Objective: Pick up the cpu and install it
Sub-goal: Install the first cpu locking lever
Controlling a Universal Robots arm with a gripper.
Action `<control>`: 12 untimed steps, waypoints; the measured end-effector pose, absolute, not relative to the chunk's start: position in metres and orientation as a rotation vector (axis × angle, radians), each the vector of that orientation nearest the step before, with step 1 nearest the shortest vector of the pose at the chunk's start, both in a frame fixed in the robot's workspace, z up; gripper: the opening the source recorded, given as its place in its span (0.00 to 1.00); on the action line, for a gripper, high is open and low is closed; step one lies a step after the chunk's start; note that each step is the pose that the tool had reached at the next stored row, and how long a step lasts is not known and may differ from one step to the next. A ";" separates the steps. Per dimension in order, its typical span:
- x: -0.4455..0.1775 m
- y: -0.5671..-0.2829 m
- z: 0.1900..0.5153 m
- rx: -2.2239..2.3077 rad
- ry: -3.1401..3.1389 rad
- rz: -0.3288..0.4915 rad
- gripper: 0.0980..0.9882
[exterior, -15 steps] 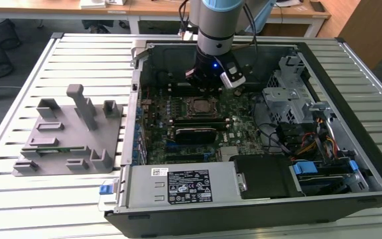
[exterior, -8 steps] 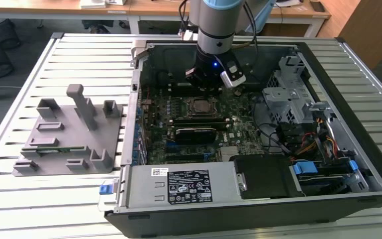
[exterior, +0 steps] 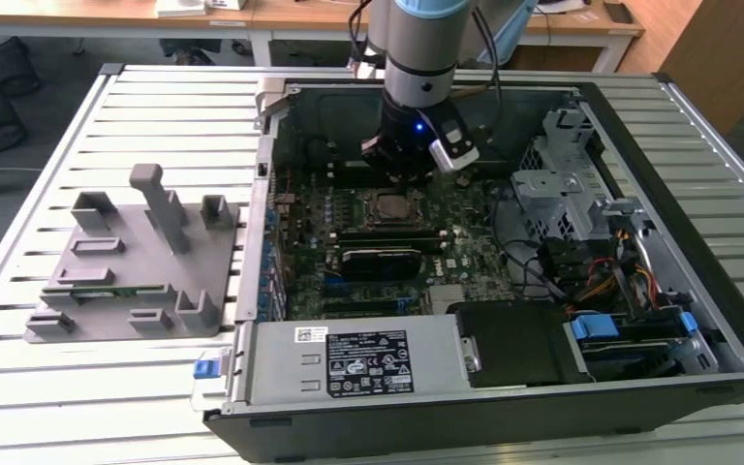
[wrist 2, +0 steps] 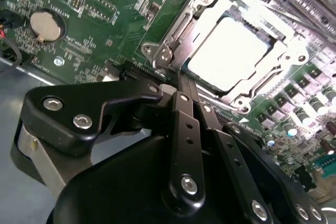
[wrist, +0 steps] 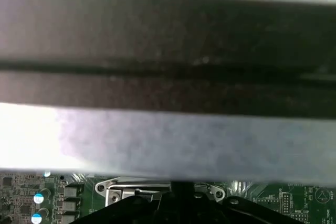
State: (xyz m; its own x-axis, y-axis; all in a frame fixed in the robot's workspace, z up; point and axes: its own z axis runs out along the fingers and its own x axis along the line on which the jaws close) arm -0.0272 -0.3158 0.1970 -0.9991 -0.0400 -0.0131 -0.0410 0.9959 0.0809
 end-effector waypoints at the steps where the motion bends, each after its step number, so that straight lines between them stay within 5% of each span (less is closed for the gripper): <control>1: -0.027 -0.316 0.196 -0.063 3.127 0.121 0.01; 12: -0.027 -0.315 0.195 -0.064 3.126 0.165 0.01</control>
